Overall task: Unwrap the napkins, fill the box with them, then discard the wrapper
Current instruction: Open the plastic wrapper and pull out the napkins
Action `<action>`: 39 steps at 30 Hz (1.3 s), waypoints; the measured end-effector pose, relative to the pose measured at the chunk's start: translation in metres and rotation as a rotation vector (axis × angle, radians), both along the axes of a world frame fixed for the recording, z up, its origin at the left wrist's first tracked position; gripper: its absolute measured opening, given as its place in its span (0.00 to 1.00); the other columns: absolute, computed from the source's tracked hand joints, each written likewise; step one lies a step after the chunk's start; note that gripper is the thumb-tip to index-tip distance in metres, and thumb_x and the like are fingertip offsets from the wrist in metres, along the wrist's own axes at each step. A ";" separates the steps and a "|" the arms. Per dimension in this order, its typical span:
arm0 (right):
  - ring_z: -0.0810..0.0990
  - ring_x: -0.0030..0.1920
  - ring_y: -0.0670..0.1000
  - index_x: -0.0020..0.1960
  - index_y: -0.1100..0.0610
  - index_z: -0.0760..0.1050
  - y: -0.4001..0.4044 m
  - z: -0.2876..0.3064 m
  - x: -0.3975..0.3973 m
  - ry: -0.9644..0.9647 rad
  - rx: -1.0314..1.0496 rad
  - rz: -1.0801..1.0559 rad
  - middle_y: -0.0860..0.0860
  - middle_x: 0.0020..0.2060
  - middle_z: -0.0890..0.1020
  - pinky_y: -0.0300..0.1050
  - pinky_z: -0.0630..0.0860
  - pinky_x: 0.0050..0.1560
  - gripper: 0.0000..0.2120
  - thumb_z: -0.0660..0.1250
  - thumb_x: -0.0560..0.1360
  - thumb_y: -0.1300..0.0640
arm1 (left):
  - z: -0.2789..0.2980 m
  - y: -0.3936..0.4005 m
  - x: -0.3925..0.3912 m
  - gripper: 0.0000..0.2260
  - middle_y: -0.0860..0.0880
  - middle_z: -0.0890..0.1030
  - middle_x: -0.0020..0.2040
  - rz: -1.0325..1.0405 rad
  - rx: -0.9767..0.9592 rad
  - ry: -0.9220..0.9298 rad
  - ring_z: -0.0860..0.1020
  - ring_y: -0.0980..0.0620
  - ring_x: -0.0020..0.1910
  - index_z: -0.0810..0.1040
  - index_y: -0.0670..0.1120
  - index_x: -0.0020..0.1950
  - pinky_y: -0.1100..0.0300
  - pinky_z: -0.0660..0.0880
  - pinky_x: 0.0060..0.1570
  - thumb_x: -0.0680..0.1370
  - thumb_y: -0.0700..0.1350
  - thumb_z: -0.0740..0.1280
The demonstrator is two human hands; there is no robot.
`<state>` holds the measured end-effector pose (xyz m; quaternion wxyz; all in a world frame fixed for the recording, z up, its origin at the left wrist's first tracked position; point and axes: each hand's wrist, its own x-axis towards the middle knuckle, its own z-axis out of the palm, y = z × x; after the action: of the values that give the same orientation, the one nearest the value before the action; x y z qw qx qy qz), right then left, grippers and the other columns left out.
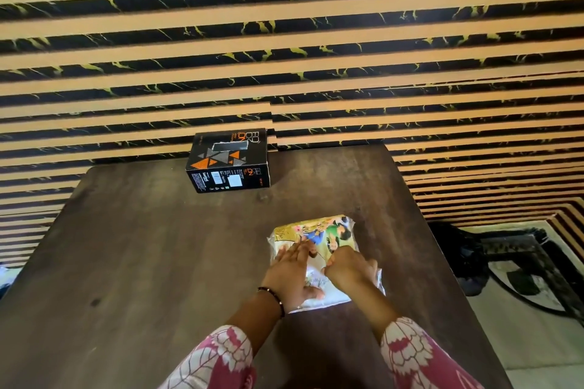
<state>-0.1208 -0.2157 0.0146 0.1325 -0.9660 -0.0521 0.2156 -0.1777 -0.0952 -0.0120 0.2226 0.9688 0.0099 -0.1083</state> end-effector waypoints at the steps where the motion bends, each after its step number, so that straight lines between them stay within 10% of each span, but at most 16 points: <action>1: 0.78 0.55 0.53 0.50 0.51 0.77 0.001 -0.001 0.000 -0.007 0.012 0.013 0.50 0.50 0.83 0.47 0.61 0.55 0.08 0.62 0.73 0.53 | 0.000 -0.001 -0.002 0.41 0.48 0.53 0.77 0.020 -0.010 -0.007 0.49 0.50 0.76 0.50 0.46 0.74 0.54 0.42 0.73 0.70 0.55 0.70; 6: 0.77 0.48 0.49 0.34 0.46 0.72 -0.005 -0.004 -0.007 -0.124 0.131 0.098 0.43 0.39 0.80 0.45 0.58 0.50 0.09 0.60 0.72 0.56 | -0.004 -0.002 -0.001 0.43 0.48 0.54 0.76 0.087 -0.024 0.002 0.50 0.50 0.76 0.49 0.46 0.74 0.55 0.43 0.73 0.69 0.55 0.71; 17: 0.79 0.54 0.52 0.50 0.52 0.81 -0.002 0.014 0.008 -0.175 0.391 0.128 0.50 0.50 0.84 0.40 0.71 0.51 0.10 0.68 0.70 0.59 | 0.018 0.025 0.039 0.45 0.44 0.50 0.77 0.075 0.314 0.084 0.45 0.45 0.76 0.48 0.44 0.75 0.43 0.40 0.72 0.68 0.65 0.65; 27: 0.77 0.48 0.48 0.43 0.53 0.78 -0.065 -0.024 -0.055 -0.246 0.329 0.544 0.47 0.46 0.80 0.40 0.73 0.47 0.08 0.59 0.72 0.59 | 0.025 0.020 -0.014 0.38 0.48 0.75 0.64 0.075 -0.207 0.009 0.72 0.49 0.63 0.72 0.48 0.63 0.56 0.69 0.63 0.61 0.71 0.61; 34: 0.75 0.42 0.36 0.41 0.43 0.74 -0.077 -0.065 -0.083 -0.265 0.303 0.577 0.37 0.39 0.78 0.26 0.71 0.32 0.07 0.59 0.65 0.49 | 0.008 -0.006 -0.044 0.32 0.49 0.63 0.72 -0.003 0.165 -0.050 0.58 0.47 0.73 0.66 0.50 0.67 0.51 0.55 0.71 0.67 0.65 0.56; 39: 0.78 0.42 0.39 0.45 0.43 0.74 -0.083 -0.065 -0.081 -0.294 0.245 0.603 0.38 0.43 0.78 0.28 0.73 0.32 0.09 0.59 0.66 0.49 | -0.002 -0.019 -0.049 0.23 0.50 0.80 0.57 -0.010 0.391 -0.050 0.78 0.46 0.58 0.79 0.54 0.48 0.48 0.76 0.54 0.55 0.56 0.76</action>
<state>-0.2014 -0.2988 -0.0503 0.1689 -0.9048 -0.3790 0.0957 -0.2267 -0.1144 -0.0140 0.0298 0.9960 0.0205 -0.0812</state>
